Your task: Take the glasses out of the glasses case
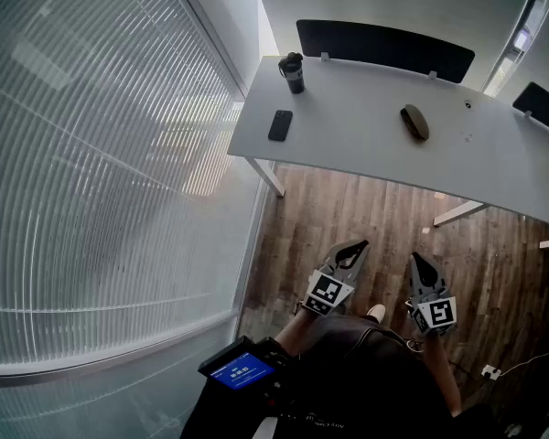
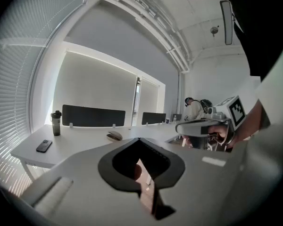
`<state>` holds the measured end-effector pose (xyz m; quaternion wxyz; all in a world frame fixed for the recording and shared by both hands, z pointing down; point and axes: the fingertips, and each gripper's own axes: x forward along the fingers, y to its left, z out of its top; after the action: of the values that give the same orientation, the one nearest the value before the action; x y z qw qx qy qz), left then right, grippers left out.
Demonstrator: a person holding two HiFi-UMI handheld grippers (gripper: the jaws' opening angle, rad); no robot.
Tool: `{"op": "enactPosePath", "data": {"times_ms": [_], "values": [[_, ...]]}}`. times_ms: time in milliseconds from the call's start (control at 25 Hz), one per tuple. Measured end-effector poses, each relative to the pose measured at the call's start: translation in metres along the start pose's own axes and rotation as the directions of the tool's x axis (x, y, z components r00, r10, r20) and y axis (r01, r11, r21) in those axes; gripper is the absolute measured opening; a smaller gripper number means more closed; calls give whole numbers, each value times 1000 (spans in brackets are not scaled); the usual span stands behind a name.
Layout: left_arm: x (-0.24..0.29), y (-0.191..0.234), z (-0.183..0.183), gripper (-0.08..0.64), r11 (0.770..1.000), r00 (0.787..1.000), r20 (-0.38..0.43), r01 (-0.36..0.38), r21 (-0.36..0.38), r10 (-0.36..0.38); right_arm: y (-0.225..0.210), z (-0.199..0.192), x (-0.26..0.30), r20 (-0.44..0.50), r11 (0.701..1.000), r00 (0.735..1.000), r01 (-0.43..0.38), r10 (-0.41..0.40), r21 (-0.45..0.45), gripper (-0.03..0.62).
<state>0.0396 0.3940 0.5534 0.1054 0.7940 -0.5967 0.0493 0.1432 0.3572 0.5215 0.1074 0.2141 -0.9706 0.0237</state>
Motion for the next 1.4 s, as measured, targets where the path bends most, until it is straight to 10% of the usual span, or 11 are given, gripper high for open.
{"op": "enactPosePath", "data": {"times_ms": [840, 1400], "values": [[-44, 78, -7, 2, 996, 999, 19, -29, -79, 30, 26, 8, 43, -44, 993, 992, 118, -117, 5, 6], [26, 44, -6, 2, 999, 998, -25, 51, -7, -51, -44, -14, 3, -14, 976, 978, 209, -209, 55, 6]]}}
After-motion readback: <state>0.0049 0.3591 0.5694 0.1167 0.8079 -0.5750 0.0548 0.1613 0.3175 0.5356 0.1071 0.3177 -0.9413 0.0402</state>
